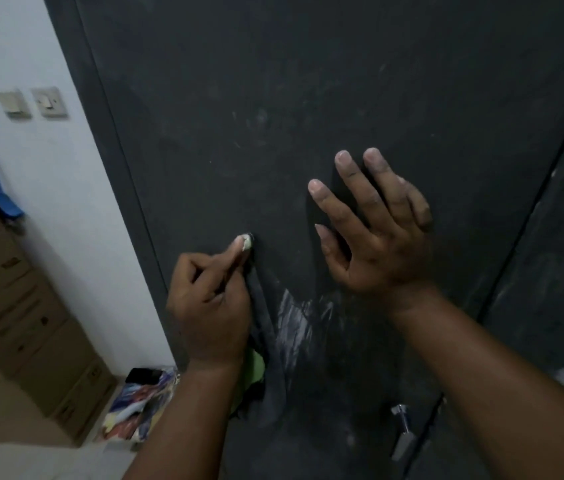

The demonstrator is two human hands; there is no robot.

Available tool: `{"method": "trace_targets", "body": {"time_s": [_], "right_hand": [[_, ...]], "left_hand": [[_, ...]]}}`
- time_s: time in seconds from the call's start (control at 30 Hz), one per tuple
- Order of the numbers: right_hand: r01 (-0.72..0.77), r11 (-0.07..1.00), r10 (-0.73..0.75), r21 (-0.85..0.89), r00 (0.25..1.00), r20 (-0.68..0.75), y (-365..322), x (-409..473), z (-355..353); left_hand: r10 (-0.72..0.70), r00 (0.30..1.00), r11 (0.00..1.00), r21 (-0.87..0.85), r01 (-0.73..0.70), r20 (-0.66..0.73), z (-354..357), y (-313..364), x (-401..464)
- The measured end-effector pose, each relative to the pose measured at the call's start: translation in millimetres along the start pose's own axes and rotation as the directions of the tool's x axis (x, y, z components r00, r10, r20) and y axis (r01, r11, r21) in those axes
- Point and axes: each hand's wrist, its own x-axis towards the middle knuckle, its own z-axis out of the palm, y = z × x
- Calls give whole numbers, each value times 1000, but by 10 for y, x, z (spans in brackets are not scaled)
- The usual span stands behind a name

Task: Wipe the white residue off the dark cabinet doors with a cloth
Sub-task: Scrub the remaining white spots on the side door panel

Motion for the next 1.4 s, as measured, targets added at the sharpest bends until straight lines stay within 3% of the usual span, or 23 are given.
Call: {"method": "trace_targets", "body": {"time_s": [0.13,0.23,0.43,0.6,0.8,0.9,1.13,1.27,1.4], "right_hand": [[68,997,-67,-39,998,18,249,-50,-85],[61,996,-59,-69,998,25,301,-143,-109],[-26,999,26,-45,1000,0,281,-206,-84],[-93,995,92,-27,996,-21,267,-275,-43],[-110,994,110,-5,994,-15,282,-328,-2],[-109,994,109,-9,994,9,282,-327,-13],[-92,995,89,32,993,77,311,-335,-85],[-47,995,34,83,988,152,428,-461,-162],[-42,994,18,97,973,232,542,-748,-287]], "left_hand": [[46,997,995,81,-51,58,39,150,-276],[-7,990,998,58,-1,139,55,224,-560],[-81,997,996,30,80,11,182,299,-428],[-31,996,999,14,33,-80,379,294,-464],[-34,998,999,-4,34,54,457,304,-1071],[-58,995,998,-10,59,80,438,339,-1030],[-18,999,999,-52,16,-31,606,580,-655],[61,996,998,-28,-60,70,567,587,-965],[-19,991,1000,-11,21,133,509,571,-1133]]}}
